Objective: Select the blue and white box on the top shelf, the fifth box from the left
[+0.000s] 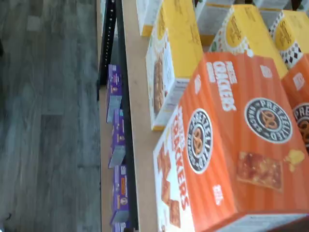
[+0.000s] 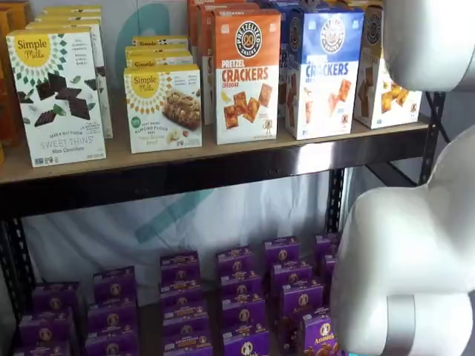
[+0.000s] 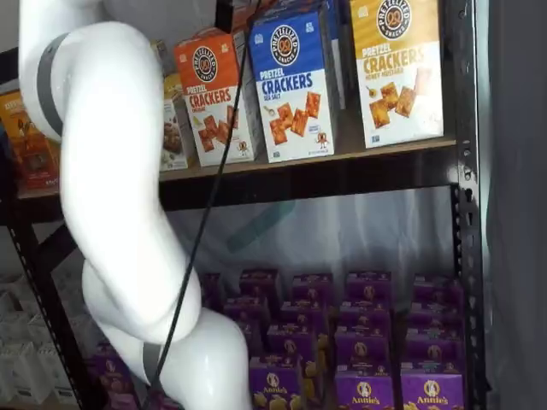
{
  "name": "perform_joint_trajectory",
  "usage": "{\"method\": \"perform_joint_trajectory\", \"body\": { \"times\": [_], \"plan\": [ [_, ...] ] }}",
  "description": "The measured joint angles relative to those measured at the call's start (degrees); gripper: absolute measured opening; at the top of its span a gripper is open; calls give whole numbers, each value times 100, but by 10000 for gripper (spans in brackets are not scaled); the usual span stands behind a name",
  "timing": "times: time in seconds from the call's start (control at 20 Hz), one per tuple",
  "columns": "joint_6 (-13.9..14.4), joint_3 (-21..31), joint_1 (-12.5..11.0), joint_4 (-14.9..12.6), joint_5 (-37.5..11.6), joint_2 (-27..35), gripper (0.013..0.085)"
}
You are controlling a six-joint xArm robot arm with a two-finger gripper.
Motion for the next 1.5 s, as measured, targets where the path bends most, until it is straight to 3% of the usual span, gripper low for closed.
{"method": "perform_joint_trajectory", "body": {
  "times": [1.0, 1.5],
  "plan": [
    [-497, -484, -124, -456, -223, 823, 850],
    [-677, -790, -25, -1089, -70, 1139, 850]
  ]
}}
